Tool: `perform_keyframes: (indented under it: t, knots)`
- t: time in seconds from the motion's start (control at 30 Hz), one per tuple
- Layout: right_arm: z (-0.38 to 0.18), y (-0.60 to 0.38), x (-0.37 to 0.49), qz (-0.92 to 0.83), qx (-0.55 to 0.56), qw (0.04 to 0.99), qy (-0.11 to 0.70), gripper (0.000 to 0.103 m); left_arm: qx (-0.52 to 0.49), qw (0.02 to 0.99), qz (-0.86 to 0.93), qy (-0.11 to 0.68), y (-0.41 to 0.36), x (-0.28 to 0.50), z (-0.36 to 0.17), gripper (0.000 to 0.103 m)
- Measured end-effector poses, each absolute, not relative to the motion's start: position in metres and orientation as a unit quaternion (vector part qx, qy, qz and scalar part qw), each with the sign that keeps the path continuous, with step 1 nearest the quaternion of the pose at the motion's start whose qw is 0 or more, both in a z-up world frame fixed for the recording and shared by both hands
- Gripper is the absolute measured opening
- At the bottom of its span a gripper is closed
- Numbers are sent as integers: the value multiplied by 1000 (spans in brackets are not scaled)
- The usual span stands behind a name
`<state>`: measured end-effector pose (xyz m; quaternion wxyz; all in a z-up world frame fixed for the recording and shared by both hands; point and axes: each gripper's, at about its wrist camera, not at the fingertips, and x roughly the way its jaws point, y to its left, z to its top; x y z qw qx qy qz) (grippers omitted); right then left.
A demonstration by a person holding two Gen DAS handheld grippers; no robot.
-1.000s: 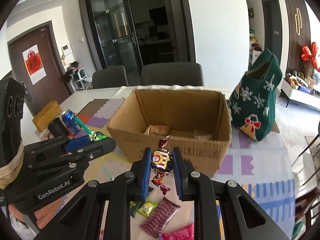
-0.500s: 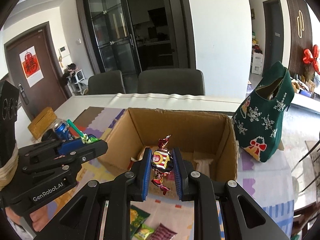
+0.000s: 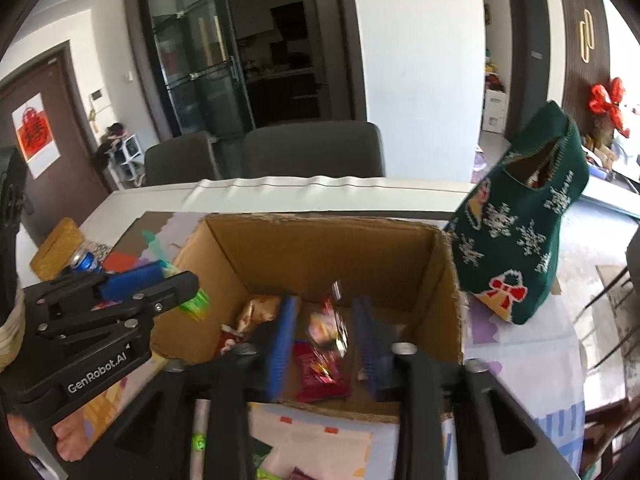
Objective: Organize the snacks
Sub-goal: 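Carry the candy and lollipop into the cardboard box and open both tools, then withdraw both tools from the box toward the remaining snacks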
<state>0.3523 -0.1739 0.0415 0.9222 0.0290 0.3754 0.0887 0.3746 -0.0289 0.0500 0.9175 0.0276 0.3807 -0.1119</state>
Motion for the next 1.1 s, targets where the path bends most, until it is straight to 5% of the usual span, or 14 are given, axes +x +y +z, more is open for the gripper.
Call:
perform_keyframes:
  t: [1.1]
  knots:
    - [39,-136,246,150,22,921,359,38,13,938,-95,334,19,244,67,52]
